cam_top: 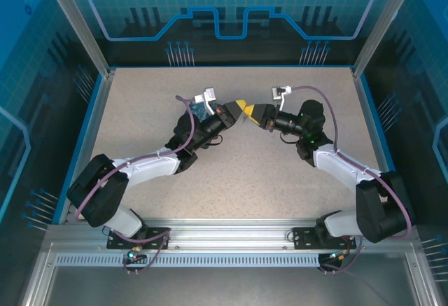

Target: Unlock the padlock with the key

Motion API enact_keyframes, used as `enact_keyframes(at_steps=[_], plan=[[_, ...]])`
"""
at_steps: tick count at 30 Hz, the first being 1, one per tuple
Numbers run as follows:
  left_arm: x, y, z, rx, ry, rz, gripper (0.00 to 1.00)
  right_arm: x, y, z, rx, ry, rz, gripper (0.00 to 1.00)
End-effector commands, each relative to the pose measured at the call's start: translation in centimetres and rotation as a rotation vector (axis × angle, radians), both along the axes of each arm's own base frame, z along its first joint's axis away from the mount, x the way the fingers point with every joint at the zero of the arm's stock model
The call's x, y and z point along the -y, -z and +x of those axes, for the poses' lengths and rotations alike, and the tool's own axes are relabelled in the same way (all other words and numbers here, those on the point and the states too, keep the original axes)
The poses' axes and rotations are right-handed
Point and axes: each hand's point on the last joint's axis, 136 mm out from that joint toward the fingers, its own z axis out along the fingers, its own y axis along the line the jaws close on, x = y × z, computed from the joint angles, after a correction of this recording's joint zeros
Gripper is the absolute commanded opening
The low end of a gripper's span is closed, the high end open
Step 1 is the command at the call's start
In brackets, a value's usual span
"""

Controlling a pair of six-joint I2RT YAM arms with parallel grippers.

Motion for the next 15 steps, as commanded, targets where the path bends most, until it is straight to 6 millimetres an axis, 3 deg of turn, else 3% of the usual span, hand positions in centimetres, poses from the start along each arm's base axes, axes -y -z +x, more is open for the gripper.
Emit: enact_keyframes(at_steps=[1,15], plan=[[0.21,-1.53,-0.06,0.042,0.022,-0.027,0.0,0.71,-0.22,-0.36,0.023,-0.002,-0.008,0.19],[0.31,-0.97,-0.01,0.033,0.028,-0.027,0.0,1.23,-0.42,-0.19,0.026,0.001,-0.007,0.19]])
